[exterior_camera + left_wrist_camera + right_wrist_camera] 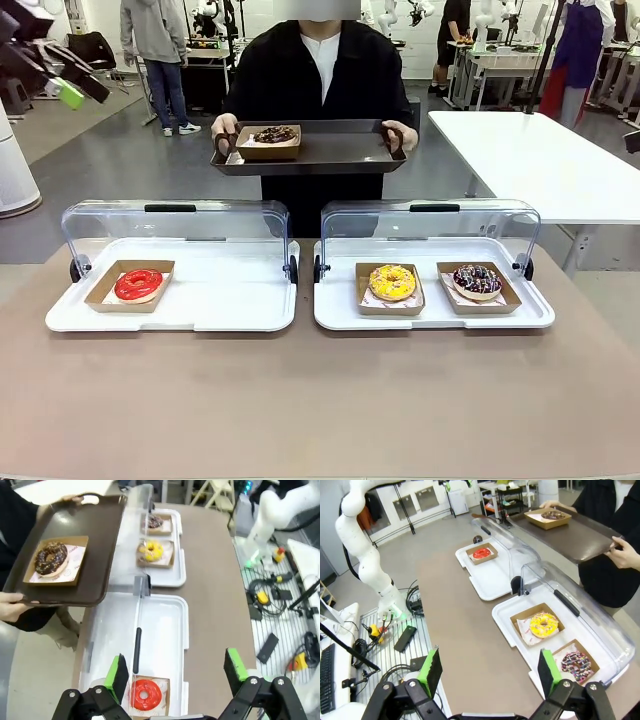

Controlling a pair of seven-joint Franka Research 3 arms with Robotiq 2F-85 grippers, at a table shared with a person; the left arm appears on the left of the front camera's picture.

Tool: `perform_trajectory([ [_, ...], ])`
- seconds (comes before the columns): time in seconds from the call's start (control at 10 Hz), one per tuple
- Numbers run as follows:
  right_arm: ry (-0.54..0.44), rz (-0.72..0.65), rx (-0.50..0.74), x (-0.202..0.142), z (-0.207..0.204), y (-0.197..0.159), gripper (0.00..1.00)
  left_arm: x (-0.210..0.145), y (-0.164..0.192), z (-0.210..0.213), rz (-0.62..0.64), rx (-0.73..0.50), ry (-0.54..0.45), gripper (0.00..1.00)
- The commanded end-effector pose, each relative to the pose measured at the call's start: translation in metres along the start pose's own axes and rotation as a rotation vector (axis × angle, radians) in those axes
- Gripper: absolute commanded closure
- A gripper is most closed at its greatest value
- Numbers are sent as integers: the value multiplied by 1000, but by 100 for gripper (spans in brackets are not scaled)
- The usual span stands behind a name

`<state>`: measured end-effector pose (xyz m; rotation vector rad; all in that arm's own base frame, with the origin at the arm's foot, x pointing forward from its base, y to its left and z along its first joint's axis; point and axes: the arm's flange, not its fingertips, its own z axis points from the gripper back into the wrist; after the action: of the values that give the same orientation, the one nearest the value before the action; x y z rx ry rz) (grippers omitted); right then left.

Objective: Provide the desired donut to the person.
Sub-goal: Pick up and lift the Paper togo box containing the Donut pointed at by the person.

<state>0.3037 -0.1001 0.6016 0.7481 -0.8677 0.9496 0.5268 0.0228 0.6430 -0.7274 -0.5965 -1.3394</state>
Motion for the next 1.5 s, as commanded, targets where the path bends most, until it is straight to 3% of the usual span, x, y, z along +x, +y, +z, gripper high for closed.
perform_trajectory([
  [0.0, -18, 14, 9, 2, -1, -1, 0, -23, -27, 0, -7, 99, -63, 0],
  [0.3, -18, 14, 9, 2, -1, -1, 0, -60, -63, 26, 35, 200, -153, 0],
  [0.6, -18, 14, 9, 2, -1, -1, 0, -92, -71, 27, 76, 160, -197, 0],
  [0.9, -18, 14, 9, 2, -1, -1, 0, -122, -67, 22, 80, 98, -177, 0],
  [1.4, -18, 14, 9, 2, -1, -1, 0, -124, -59, 24, 0, 119, -181, 0],
])
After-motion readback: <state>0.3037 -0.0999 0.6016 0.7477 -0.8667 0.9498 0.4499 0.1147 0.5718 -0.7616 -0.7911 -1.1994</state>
